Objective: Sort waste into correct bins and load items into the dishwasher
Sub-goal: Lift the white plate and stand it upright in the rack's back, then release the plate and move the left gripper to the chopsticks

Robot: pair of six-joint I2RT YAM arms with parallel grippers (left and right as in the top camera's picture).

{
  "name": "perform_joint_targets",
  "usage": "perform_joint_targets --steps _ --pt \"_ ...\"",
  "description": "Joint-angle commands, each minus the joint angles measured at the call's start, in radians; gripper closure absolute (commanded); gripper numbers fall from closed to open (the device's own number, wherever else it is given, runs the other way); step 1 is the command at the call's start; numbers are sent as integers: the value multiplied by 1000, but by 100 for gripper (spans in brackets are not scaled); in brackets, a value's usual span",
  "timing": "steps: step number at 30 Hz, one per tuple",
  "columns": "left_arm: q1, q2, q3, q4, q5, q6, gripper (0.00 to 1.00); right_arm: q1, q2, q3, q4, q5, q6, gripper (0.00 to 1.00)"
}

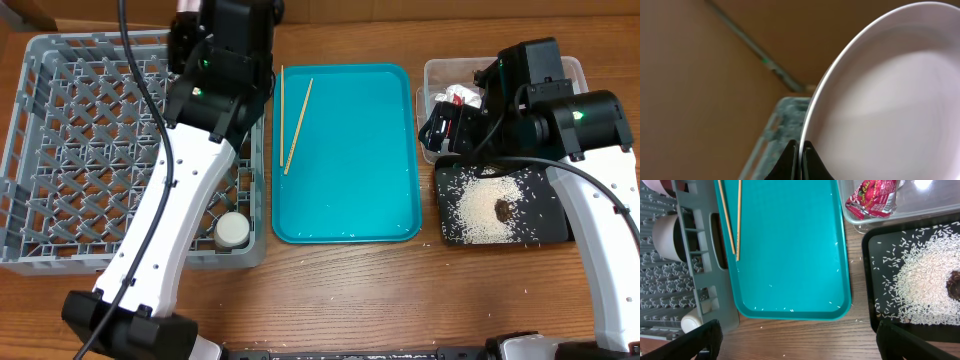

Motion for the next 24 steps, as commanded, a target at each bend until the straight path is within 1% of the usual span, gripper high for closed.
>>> perform_joint_targets --steps 1,3,5,10,14,24 --pt "89 71 -1 -13 -169 89 96 2 0 -1 5 11 -4 0" --pt "130 99 -1 -18 -208 28 96 2 0 -1 5 11 -4 0" --pt "165 130 -1 -18 -236 -6 96 2 0 -1 5 10 -4 0" --pt "210 205 -1 -17 -227 -74 96 2 0 -1 6 10 -3 0" --pt "225 277 -1 -4 -177 -76 96 2 0 -1 5 10 -3 0" --pt "226 462 -1 39 -174 -72 96 2 0 -1 -2 10 -3 0"
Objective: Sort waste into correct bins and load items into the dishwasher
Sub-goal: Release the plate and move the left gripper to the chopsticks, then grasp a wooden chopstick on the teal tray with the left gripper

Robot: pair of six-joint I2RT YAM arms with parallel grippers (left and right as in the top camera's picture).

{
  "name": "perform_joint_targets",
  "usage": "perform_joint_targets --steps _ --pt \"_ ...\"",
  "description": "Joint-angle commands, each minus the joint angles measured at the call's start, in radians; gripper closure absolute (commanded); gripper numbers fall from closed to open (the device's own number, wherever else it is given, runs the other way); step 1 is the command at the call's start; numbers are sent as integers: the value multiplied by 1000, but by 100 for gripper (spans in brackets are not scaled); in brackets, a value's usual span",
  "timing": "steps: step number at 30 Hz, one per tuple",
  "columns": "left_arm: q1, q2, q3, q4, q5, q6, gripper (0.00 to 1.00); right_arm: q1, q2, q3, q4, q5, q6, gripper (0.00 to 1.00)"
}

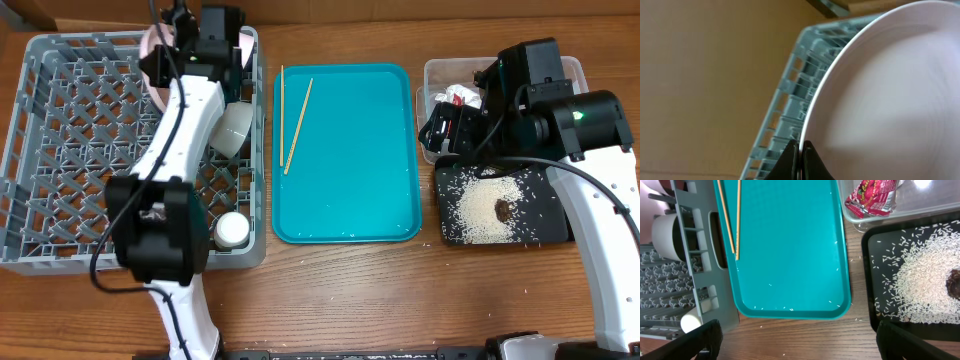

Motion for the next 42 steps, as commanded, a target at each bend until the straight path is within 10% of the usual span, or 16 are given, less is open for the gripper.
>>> perform_joint_targets --steps 1,2,4,8,27,42 --pt "5 53 0 11 -8 -29 94 2 0 -1 3 10 -3 0" --pt "4 58 0 11 -8 -29 85 2 0 -1 3 10 -3 0" --pt "3 62 0 16 13 -29 33 2 0 -1 3 10 -3 0" --pt "3 49 3 39 82 -29 3 2 0 -1 7 10 -3 0" --pt "-211 -363 134 -406 1350 -62 0 2 0 -1 47 11 -4 0" --pt "-266 -32 98 -346 1084 -365 11 2 0 -1 47 11 -11 0"
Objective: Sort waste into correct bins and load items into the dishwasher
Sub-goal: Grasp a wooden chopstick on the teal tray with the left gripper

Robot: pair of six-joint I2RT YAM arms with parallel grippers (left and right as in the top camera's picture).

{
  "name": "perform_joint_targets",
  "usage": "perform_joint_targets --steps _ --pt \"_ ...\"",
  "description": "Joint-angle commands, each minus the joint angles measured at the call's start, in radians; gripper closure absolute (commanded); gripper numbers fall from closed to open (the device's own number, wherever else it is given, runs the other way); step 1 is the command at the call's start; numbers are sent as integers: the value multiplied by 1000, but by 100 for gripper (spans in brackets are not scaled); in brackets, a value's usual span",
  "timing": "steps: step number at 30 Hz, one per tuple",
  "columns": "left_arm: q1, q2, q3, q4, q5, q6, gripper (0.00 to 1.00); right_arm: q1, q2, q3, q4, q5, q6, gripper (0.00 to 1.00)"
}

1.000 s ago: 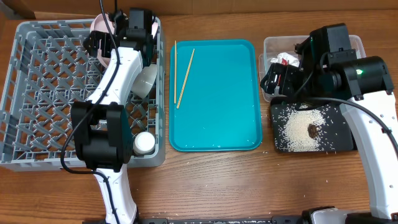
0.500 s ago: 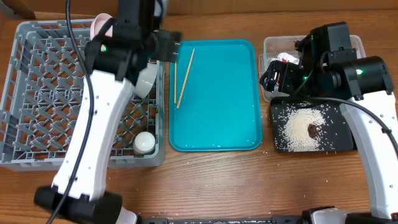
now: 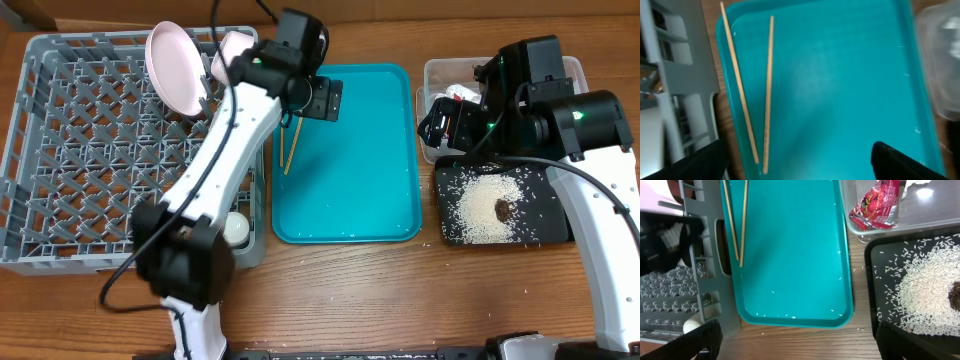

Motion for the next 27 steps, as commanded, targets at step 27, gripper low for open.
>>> perform_joint_targets --steps 27 --pt "2 335 -2 85 -74 9 37 2 0 0 -7 11 -7 0"
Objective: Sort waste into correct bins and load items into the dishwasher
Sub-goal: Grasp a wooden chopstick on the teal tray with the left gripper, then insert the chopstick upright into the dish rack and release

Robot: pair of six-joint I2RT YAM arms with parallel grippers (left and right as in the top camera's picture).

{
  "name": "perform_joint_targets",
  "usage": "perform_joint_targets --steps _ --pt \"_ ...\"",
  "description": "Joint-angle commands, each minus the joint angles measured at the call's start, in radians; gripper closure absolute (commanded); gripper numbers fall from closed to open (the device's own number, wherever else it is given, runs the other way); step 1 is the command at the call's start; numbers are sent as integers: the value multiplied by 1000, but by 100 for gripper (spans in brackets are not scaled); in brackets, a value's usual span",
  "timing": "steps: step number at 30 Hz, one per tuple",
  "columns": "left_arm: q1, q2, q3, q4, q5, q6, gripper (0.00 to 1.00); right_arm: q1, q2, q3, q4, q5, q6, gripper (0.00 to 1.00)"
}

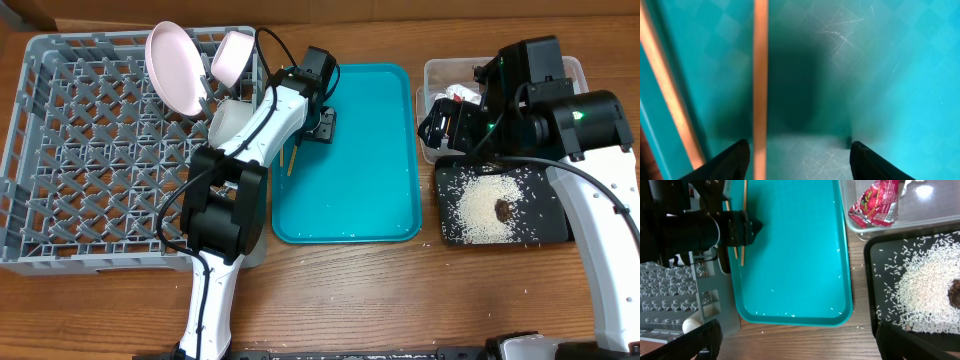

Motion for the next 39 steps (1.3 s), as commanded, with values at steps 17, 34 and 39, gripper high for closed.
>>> perform_joint_targets --steps 17,34,39 --pt "1 76 8 -66 -49 -4 96 2 0 0 -37 11 -8 0" --pt "88 -244 478 -740 -181 -128 96 2 0 0 -25 10 -6 0" --pt "190 -381 376 -809 -170 -129 96 2 0 0 -18 10 -7 0"
